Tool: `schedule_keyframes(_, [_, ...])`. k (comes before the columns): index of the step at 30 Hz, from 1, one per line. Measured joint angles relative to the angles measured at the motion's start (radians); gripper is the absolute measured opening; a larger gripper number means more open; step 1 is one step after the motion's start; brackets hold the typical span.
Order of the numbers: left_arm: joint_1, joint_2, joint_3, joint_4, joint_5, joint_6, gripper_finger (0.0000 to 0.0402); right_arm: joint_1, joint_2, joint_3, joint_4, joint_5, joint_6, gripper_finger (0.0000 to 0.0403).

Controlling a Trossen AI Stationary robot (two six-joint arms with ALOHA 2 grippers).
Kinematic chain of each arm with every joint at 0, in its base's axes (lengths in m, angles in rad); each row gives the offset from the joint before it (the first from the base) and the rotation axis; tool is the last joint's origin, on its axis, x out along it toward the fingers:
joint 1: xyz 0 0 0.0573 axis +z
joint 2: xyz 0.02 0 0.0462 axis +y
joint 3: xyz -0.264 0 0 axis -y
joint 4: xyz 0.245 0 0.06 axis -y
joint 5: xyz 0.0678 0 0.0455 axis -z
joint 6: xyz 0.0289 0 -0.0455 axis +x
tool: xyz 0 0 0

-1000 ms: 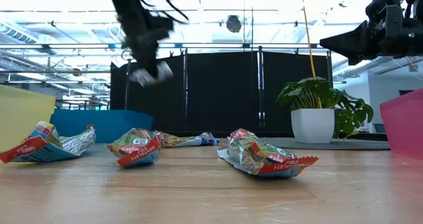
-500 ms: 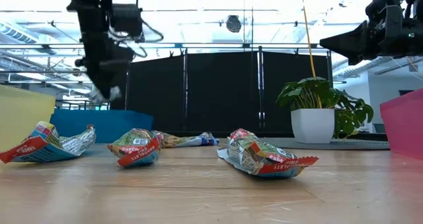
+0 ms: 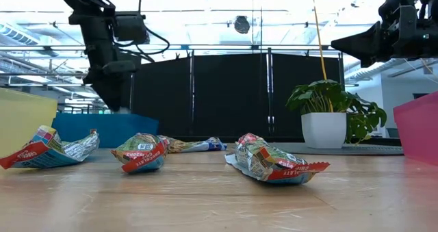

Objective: Pick and place Granola Bars by type
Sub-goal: Put the blue granola bar into the blue bin

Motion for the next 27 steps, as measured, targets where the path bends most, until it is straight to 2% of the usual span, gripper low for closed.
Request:
schedule_keyframes(6, [-0.015, 0.0, -0.001, 0.01, 0.012, -0.02, 0.013, 0.0, 0.0, 0.0, 0.0, 0.0, 0.0, 0.0006])
schedule_keyframes(8, [-0.034, 0.0, -0.001, 0.062, 0.097, -0.066, 0.0149, 0.0, 0.0, 0.0, 0.0, 0.0, 0.0, 0.0006])
schedule_keyframes(11, [-0.107, 0.0, -0.001, 0.228, 0.312, -0.077, 0.0169, 0.0, 0.0, 0.0, 0.0, 0.0, 0.0, 0.0006])
schedule_keyframes(13, [-0.178, 0.001, -0.001, 0.371, 0.371, -0.07, 0.0176, 0.0, 0.0, 0.0, 0.0, 0.0, 0.0, 0.0006])
schedule_keyframes(15, [-0.255, 0.021, 0.001, 0.485, 0.343, -0.076, 0.0178, 0.0, 0.0, 0.0, 0.0, 0.0, 0.0, 0.0006])
schedule_keyframes(17, [-0.313, 0.051, 0.005, 0.504, 0.302, -0.063, 0.0178, 0.0, 0.0, 0.0, 0.0, 0.0, 0.0, 0.0006])
schedule_keyframes(21, [-0.401, 0.178, 0.068, 0.44, 0.261, -0.089, 0.0179, 0.0, 0.0, 0.0, 0.0, 0.0, 0.0, 0.0006])
schedule_keyframes(27, [-0.447, 0.372, 0.235, 0.238, 0.238, -0.128, 0.0179, 0.0, 0.0, 0.0, -0.004, 0.0, 0.0, 0.0007])
